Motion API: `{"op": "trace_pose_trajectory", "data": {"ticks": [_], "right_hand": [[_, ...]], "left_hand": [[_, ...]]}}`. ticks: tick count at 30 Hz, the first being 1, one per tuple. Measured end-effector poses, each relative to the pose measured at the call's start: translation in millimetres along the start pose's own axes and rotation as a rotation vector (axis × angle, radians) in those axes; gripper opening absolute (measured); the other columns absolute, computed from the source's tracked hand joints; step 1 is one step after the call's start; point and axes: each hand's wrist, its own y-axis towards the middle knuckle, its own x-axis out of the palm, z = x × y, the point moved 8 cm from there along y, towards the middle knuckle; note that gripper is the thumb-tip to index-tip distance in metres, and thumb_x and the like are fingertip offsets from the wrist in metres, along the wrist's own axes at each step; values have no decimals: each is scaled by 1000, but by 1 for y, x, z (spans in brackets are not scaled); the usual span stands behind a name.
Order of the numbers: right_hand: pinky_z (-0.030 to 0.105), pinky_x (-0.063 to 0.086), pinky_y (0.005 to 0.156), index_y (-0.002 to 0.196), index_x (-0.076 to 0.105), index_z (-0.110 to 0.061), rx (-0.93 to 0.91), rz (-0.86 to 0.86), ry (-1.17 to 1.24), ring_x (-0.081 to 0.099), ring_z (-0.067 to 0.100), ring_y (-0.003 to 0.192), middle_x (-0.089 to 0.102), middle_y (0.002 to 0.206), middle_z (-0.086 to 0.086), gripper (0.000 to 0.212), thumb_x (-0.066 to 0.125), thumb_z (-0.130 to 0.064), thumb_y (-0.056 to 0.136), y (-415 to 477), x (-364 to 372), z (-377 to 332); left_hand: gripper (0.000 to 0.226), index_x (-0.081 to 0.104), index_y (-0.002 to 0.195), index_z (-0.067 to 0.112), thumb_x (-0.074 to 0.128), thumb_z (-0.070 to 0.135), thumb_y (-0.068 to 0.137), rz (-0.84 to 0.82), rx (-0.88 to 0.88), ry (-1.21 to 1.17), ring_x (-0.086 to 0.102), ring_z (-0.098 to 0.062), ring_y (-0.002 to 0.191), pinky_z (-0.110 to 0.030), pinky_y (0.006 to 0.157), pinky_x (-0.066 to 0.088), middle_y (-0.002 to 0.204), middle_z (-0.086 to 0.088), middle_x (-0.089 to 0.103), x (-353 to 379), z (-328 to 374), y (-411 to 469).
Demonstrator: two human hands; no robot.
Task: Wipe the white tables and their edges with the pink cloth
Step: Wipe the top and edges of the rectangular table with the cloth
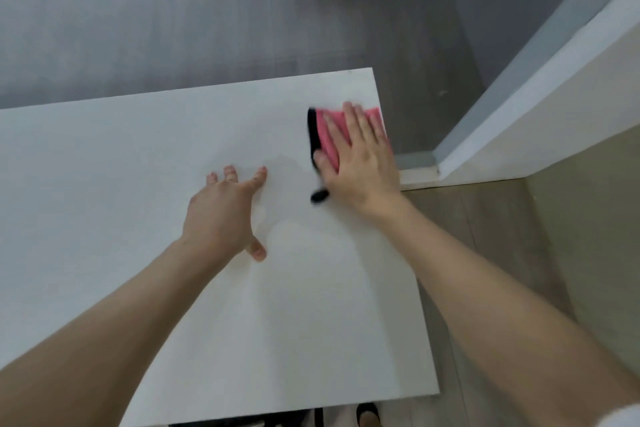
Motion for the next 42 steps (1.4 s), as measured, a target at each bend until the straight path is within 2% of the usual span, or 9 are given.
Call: {"op": "trace_pose_trajectory", "data": {"ticks": [4,7,14,20,27,30,34,38,42], "right_hand": [[51,6,136,174,12,-24,-287,-117,-48,-7,24,168,-2,181,9,75,34,-60,112,-153,0,-30],[44,-4,136,173,4,-34,-388,-209,-94,-14,16,167,-9,181,2,77,28,-69,109,-143,-5,-16],[49,-12,134,174,5,-29,203,-50,-60,-7,27,168,-3,181,14,82,17,-69,103,-48,9,-35],[42,-9,135,173,6,-35,-249,-139,-45,-13,12,166,-7,181,-2,76,17,-69,105,-207,17,-106],[51,-4,135,173,15,-22,437,23,-116,2,30,168,8,180,17,83,15,-68,103,-214,2,-40],[53,-1,134,171,26,-25,131,0,-111,9,30,167,24,177,15,78,20,-64,103,-208,24,-153],[43,-7,135,173,12,-35,-191,-112,-39,-5,17,168,0,182,2,74,25,-68,107,-274,26,-166],[47,-6,135,174,10,-27,308,-43,-95,-5,26,168,-2,181,14,85,16,-74,104,-281,2,-48],[55,-5,133,174,10,-21,466,6,-128,0,38,167,3,178,25,86,12,-70,102,-236,16,-106]], "left_hand": [[160,11,171,43,107,55,43,9,18,-2,38,-46,152,-55,114,47,171,-19,30,-5,2,-3],[155,24,169,39,108,55,39,40,41,-26,53,-43,138,-51,108,51,153,-16,50,-7,1,-3],[107,54,153,29,99,62,62,370,-4,-225,62,-32,129,-45,100,51,135,-5,68,7,-32,-51],[37,71,133,22,64,44,104,656,28,-292,63,-33,124,-51,101,50,133,-5,69,69,-97,-126],[33,75,128,17,58,37,109,784,215,-237,60,-36,124,-52,109,43,127,-8,70,94,-112,-157],[28,77,123,18,57,29,108,800,198,-209,60,-36,118,-52,101,48,120,-7,72,107,-121,-168],[23,81,113,24,62,27,101,749,107,-272,61,-31,113,-45,84,52,112,0,72,113,-125,-173],[22,81,103,25,61,25,95,720,75,-265,62,-30,107,-40,78,45,108,2,71,111,-123,-169],[25,81,110,24,59,23,100,730,122,-244,61,-30,108,-37,77,40,111,3,70,117,-124,-170]]}}
